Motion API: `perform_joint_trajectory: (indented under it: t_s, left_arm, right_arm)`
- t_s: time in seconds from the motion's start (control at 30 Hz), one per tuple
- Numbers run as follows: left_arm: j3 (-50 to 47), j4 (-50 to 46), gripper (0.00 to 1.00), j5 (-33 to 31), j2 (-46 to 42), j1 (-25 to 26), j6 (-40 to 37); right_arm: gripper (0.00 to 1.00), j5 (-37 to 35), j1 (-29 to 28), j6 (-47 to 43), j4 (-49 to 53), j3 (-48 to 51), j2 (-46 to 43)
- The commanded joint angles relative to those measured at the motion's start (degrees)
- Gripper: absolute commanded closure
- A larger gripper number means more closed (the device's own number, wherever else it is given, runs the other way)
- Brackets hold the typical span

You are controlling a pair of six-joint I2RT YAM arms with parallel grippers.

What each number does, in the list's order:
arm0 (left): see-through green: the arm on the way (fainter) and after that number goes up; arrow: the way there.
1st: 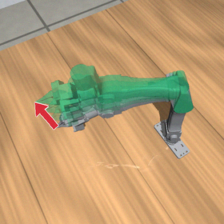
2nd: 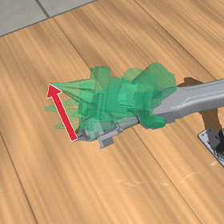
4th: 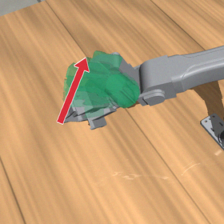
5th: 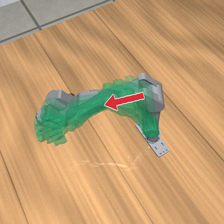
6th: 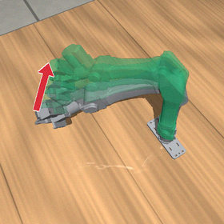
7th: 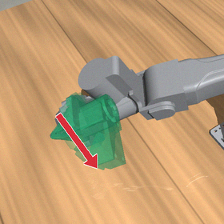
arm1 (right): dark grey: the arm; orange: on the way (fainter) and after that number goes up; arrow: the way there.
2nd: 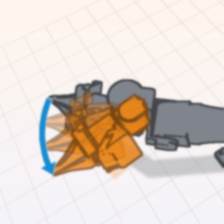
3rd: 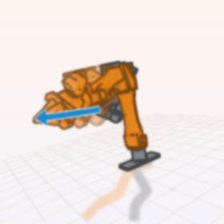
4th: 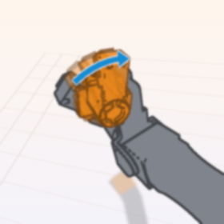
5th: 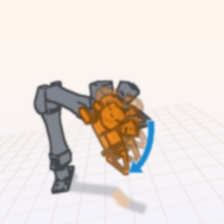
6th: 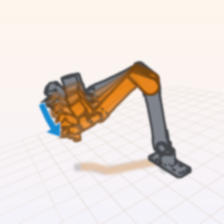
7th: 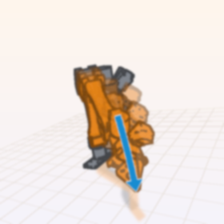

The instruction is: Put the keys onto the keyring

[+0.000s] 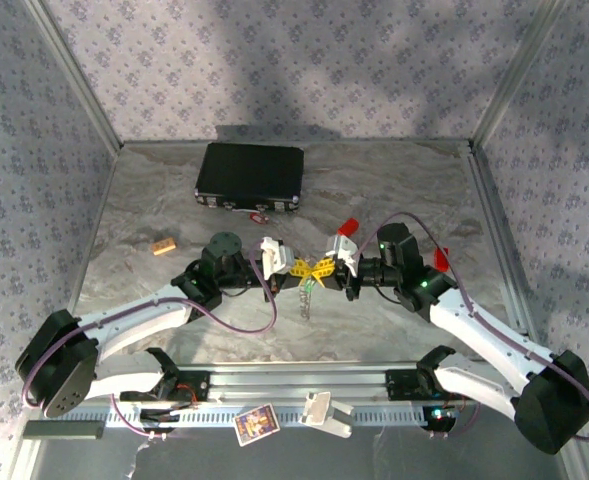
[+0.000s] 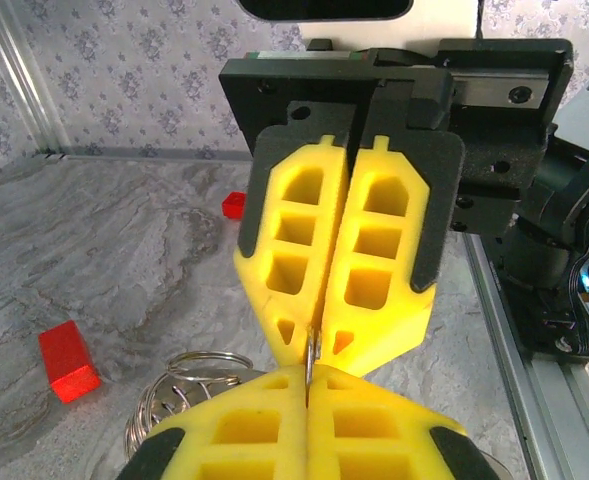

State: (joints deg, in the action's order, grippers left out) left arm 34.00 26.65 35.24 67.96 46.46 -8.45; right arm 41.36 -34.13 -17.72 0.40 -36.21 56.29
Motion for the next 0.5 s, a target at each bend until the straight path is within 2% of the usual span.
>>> perform_joint_trajectory:
  t_s: [0.0, 0.13, 0.17, 0.33, 0.47]
  left_arm:
    - [0.10, 2.86, 1.00, 1.49, -0.96, 0.28, 0.54]
    - [0.69, -1.17, 0.74, -1.42, -1.69, 0.27, -1.09]
    - [1.03, -2.71, 0.71, -2.09, -1.91, 0.28, -1.70]
    - [4.18, -12.64, 0.70, -3.85, -2.19, 0.38, -6.94]
    - [6.89, -18.07, 0.71, -4.44, -1.04, 0.64, -10.39]
  right_arm:
    - [1.00, 1.09, -0.59, -0.84, 0.10, -2.42, -0.03]
    - [1.00, -0.33, -0.58, -4.67, 7.01, -4.78, 0.04]
    - [1.00, -0.89, -0.63, -5.74, 9.03, -5.50, 0.21]
    - [1.00, -5.62, -1.55, -12.32, 21.41, -10.99, 2.51]
    - [1.00, -8.67, -2.79, -14.91, 26.75, -14.55, 4.28]
